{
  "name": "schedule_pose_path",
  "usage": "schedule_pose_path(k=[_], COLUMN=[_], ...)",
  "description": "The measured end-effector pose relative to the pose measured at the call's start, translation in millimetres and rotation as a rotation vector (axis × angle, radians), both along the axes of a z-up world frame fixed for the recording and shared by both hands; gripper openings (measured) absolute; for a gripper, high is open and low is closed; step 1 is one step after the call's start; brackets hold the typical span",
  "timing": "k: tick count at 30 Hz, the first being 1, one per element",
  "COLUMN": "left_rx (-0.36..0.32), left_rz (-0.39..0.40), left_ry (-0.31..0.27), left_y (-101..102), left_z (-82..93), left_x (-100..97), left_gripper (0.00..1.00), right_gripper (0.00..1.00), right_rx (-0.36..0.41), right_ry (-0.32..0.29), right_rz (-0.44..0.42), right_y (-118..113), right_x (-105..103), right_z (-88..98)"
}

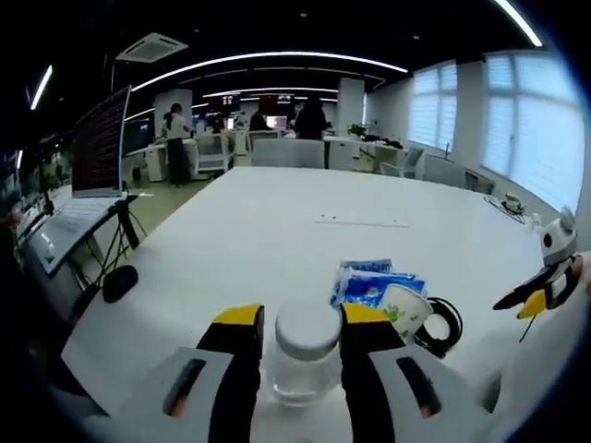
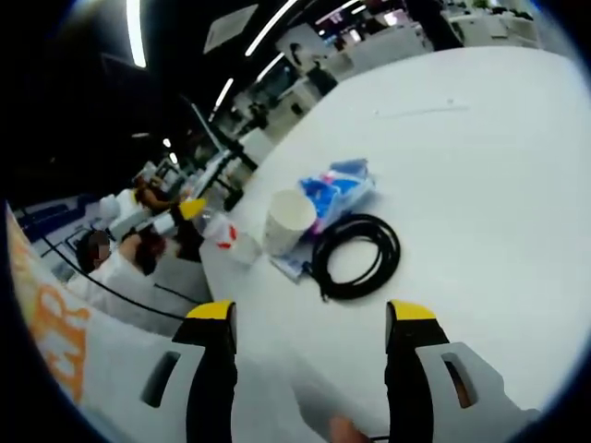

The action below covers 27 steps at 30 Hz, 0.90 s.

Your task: Arrange the tabletop items into an orderly group along one side of the table until the central work area is clear of visible clutter.

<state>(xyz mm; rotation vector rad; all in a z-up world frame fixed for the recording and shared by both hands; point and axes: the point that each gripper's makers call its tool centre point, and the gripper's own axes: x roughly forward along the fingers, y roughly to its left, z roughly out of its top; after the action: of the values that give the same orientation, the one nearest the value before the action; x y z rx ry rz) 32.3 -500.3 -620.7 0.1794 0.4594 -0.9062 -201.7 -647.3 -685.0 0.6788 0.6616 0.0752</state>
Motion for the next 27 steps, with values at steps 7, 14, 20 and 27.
schedule_pose_path(k=[7,14,20,27], left_rx=[-0.005,0.010,0.030,-0.012], left_rz=[0.039,0.028,-0.014,-0.084], left_ry=[0.005,0.024,0.003,0.072], left_y=[8,5,1,-4], left_z=[2.8,-2.7,-1.8,-0.2], left_x=[3.8,-2.6,-3.8,-1.3], left_gripper=[0.46,0.27,0.22,0.22], right_gripper=[0.64,0.64,0.63,0.63], right_rx=[0.007,0.010,0.013,0.015], right_ry=[0.002,0.005,0.007,-0.002], right_rz=[0.015,0.019,0.011,0.003], right_y=[6,8,6,3], right_x=[1,1,0,1], right_z=[-1.7,-2.3,-3.0,-1.5])
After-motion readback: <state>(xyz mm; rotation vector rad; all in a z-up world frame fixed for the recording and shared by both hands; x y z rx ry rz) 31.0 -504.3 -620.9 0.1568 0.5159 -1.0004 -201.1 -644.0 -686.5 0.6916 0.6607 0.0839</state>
